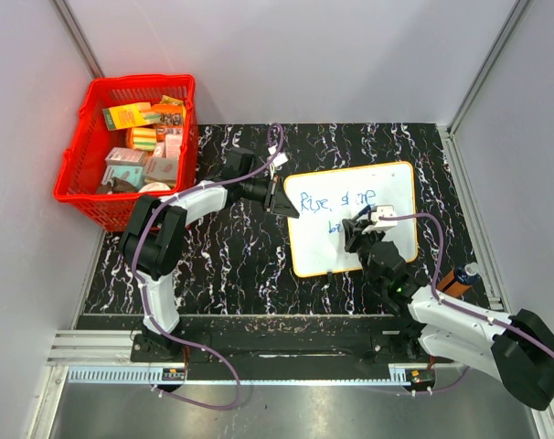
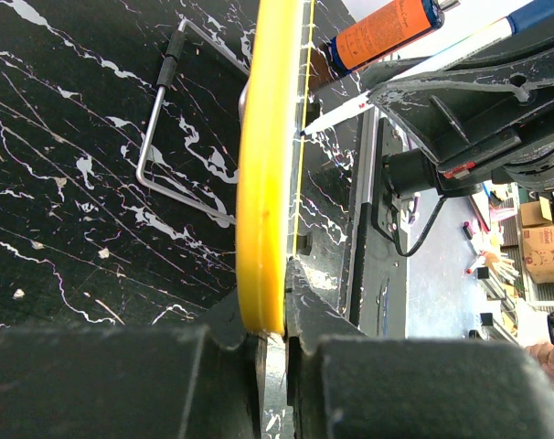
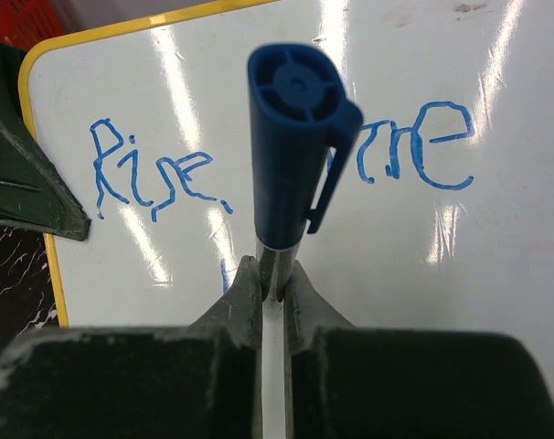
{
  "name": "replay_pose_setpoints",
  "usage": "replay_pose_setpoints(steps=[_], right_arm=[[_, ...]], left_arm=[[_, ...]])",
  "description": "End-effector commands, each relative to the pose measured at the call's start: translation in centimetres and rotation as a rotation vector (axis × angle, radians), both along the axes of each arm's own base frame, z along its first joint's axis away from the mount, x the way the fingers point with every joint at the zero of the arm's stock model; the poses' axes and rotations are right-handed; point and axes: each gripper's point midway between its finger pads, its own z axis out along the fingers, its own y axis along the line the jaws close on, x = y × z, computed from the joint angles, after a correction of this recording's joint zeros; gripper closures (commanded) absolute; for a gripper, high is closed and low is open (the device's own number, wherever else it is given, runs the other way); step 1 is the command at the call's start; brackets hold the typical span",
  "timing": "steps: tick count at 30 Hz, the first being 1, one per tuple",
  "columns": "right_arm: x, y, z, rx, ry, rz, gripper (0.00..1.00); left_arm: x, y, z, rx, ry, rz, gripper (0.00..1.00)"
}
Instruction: Write a sentence on the whiteboard
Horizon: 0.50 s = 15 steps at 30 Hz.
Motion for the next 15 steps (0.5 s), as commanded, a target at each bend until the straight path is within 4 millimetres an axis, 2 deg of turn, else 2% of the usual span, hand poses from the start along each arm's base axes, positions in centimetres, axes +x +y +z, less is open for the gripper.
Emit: replay_pose_setpoints(steps=[1,11,15], right_arm=[[-0.1,-0.4,-1.1,-0.026,0.03,-0.011,1.0],[1.2,-0.2,1.0,-0.05,-0.027,-0.038,1.0],[1.6,-0.3,1.3,-0.066,-0.034,-0.057,1.0]], left_arm=[[-0.7,-0.2,-5.4,0.131,-0.116,-0.024,1.0],[-0.7,-0.2,-5.4,0.13,-0.116,-0.025,1.0],[-0.7,-0.2,-5.3,0.128,-0.118,-0.024,1.0]])
